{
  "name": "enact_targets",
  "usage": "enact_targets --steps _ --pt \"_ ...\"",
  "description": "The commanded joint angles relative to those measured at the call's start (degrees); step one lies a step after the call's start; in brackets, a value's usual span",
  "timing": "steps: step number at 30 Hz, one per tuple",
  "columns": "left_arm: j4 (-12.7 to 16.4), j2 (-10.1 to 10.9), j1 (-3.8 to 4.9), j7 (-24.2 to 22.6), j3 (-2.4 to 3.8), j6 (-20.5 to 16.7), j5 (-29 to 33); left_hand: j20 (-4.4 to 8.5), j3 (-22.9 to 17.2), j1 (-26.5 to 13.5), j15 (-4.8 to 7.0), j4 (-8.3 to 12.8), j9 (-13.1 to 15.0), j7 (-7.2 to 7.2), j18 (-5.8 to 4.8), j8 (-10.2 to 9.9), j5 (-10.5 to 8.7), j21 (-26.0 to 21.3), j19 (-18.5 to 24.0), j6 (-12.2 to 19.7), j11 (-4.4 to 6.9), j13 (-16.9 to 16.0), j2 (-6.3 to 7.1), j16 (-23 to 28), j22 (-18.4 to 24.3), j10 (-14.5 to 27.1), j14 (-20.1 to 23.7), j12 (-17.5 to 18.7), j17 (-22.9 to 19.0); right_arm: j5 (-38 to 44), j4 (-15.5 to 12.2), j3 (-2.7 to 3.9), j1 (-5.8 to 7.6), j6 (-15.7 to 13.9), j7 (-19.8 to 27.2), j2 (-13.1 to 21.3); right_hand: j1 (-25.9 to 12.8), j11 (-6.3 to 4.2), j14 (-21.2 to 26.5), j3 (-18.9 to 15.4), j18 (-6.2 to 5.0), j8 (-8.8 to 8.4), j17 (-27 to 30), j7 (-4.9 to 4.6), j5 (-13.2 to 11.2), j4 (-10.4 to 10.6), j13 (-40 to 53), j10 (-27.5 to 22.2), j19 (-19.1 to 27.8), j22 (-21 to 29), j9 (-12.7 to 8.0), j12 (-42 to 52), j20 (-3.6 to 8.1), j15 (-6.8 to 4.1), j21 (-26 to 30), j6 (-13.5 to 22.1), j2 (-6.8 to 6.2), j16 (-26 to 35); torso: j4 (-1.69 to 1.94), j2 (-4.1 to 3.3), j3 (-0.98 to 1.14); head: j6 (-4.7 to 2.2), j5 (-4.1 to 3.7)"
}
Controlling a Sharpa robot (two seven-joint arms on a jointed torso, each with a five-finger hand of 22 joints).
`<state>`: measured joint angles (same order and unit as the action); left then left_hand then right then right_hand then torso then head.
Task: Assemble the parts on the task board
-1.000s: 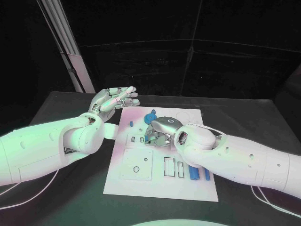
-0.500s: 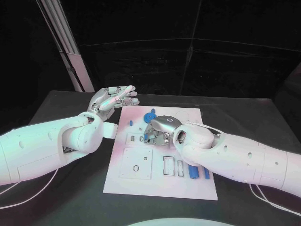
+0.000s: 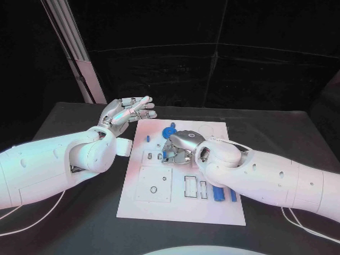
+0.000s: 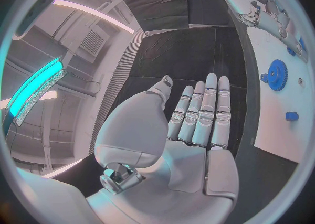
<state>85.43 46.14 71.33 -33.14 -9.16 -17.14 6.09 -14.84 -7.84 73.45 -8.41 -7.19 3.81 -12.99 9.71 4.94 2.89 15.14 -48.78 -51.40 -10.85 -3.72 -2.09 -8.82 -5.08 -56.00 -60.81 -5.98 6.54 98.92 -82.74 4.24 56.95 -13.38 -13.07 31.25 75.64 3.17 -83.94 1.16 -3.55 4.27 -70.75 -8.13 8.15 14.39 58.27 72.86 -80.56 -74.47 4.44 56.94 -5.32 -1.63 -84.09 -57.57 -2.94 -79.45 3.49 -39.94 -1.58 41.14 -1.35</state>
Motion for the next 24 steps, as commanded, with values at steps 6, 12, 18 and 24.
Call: enact_targets --steps 6,12,18,24 --pt "-0.04 -0.04 0.07 0.06 0.05 0.75 -0.05 0.10 0.11 -0.28 0.07 0.37 -0.07 -1.32 0.84 -0.22 0.22 -0.25 -0.29 -0.06 -0.29 0.07 -0.35 0.23 0.07 -0.09 -0.39 0.22 -0.09 -0.86 -0.49 -0.05 -0.09 -5.11 -0.63 0.11 -4.36 0.50 -2.38 -5.07 0.12 -0.68 0.19 -0.54 -0.79 2.29 -1.18 -1.39 0.44 0.21 -0.02 -1.59 -0.22 0.89 0.37 2.42 0.49 0.42 -0.05 -0.01 0.03 -0.09 0.01" --pt "-0.22 -0.04 0.06 0.07 0.04 0.91 -0.05 0.09 0.11 -0.32 0.05 0.39 -0.08 -1.34 0.83 -0.30 0.22 -0.28 -0.29 0.01 -0.31 0.08 -0.35 0.28 0.11 -0.01 -0.37 0.30 -0.10 -4.25 -2.75 0.00 -0.80 -11.85 1.39 1.83 -5.10 0.97 -2.26 -7.18 0.05 -0.69 0.68 -1.08 -1.15 2.27 -2.17 -2.32 0.60 0.51 -0.19 -2.67 -0.57 1.28 0.52 4.44 0.43 0.79 -0.17 -0.02 0.14 -0.26 0.16" --pt "-1.48 -0.13 0.05 1.80 0.02 3.68 -2.29 0.68 0.39 -1.07 0.94 0.30 0.12 -0.04 0.93 0.29 0.22 0.06 -1.37 -2.04 0.89 -0.25 -0.42 -0.47 0.23 -3.23 -2.41 -0.77 0.55 -13.02 -6.04 0.34 -0.94 -13.20 6.37 5.07 -6.37 1.30 -2.35 -8.94 0.09 -0.51 0.36 -1.42 -4.81 2.44 -1.63 -2.14 0.46 0.32 -0.14 -1.94 -0.87 1.58 0.45 5.55 -0.46 0.64 -0.25 0.07 0.22 -0.47 0.43" --pt "-3.29 -0.12 0.05 5.37 0.01 6.52 -8.97 2.96 0.46 -1.09 3.19 0.84 0.04 0.72 0.93 -0.19 0.28 3.30 -7.68 -3.05 2.06 -0.25 -0.34 -4.73 -0.83 -5.44 -10.19 -0.57 3.85 -30.21 -10.07 2.56 -0.21 -9.21 12.37 10.26 -2.91 0.88 -2.05 -8.65 -0.15 0.80 1.56 -0.86 -2.25 1.34 -1.09 -2.27 1.17 1.33 0.58 -1.10 -0.72 1.29 0.93 3.76 1.80 1.44 -0.72 0.18 0.14 -0.72 -0.05"
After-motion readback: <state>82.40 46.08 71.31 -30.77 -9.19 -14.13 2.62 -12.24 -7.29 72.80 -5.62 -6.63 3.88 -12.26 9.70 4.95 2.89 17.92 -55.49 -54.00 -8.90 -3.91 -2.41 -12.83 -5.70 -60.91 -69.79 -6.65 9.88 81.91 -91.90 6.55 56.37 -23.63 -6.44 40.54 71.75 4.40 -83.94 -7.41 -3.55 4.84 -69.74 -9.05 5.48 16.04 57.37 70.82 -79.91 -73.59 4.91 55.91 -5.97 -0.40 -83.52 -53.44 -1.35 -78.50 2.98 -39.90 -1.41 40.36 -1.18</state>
